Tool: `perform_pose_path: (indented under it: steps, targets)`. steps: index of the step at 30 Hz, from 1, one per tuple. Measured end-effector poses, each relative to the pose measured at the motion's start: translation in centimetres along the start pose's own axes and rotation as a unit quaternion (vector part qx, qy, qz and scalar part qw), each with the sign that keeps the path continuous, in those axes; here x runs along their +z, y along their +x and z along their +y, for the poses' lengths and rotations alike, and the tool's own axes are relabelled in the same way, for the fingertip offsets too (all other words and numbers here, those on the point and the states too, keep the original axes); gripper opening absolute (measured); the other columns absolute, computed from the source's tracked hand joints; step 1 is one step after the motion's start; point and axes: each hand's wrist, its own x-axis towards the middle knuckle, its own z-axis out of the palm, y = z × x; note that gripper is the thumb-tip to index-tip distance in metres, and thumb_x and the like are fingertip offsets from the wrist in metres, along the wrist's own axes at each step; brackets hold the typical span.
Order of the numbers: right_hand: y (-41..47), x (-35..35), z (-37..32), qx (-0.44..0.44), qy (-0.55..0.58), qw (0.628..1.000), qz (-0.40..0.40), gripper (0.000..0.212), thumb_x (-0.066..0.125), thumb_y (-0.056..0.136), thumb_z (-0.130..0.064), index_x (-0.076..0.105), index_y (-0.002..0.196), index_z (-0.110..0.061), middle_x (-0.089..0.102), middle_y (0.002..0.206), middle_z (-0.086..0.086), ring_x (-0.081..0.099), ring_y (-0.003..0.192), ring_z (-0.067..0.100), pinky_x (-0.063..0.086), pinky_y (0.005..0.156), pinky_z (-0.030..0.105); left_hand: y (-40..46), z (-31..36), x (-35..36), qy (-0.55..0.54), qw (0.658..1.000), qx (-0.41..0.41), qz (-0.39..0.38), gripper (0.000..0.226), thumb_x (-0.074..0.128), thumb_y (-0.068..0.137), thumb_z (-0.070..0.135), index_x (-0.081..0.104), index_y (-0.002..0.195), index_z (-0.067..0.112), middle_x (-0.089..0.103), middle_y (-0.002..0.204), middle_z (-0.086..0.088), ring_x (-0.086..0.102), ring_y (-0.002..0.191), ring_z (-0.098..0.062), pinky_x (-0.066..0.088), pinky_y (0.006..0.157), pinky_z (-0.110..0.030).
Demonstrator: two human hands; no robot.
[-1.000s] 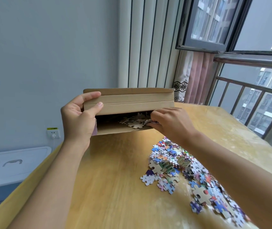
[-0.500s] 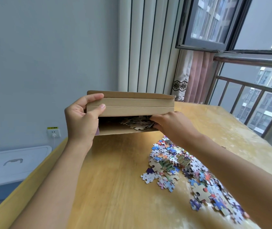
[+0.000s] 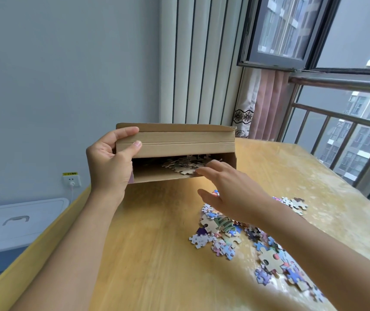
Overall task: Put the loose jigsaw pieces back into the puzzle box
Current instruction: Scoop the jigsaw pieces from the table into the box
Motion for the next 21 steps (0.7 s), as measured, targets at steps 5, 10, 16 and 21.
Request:
perform_pose_path:
  steps: [5,10,16,21]
  targets:
    - [1.0,0.6,-0.4,0.013,0.028,0.996,-0.090,0.073,0.050,0.096,-0.062,0.030,0.157,-0.028,0.041,0.154,-0.006,0.040,0.140,0.016,0.048,0.104,0.038,0.1,0.0,0.0,-0.002,1.000,-0.001,0.001,0.032,0.077,0.085,0.005,0.078,0.088,0.037,0.072,0.081,0.006,0.060,0.060,-0.007,0.051,0.049,-0.017]
    - [3.3,0.9,0.2,0.078,0.072,0.977,-0.186,0.091,0.053,0.088,-0.072,0.019,0.160,-0.028,0.038,0.156,0.004,0.038,0.142,0.026,0.040,0.111,0.047,0.2,-0.2,0.0,-0.008,1.000,0.004,-0.002,0.032,0.077,0.083,0.004,0.079,0.087,0.036,0.074,0.088,0.002,0.063,0.067,-0.009,0.052,0.054,-0.020]
    - [1.4,-0.5,-0.8,0.087,0.002,0.996,-0.011,0.060,0.052,0.094,-0.062,0.052,0.138,-0.022,0.057,0.131,-0.006,0.061,0.112,0.018,0.056,0.081,0.037,0.4,-0.5,0.0,-0.017,1.000,0.010,-0.003,0.032,0.078,0.081,0.006,0.080,0.086,0.037,0.076,0.092,0.003,0.069,0.085,-0.017,0.056,0.072,-0.026]
    - [0.7,0.3,-0.4,0.199,-0.059,0.975,-0.083,0.044,0.060,0.091,-0.060,0.049,0.095,-0.017,0.054,0.087,-0.003,0.053,0.081,0.020,0.038,0.058,0.031,0.1,-0.3,0.2,-0.004,1.000,0.017,-0.004,0.034,0.077,0.084,0.005,0.078,0.087,0.038,0.075,0.091,0.002,0.063,0.064,-0.007,0.051,0.053,-0.017]
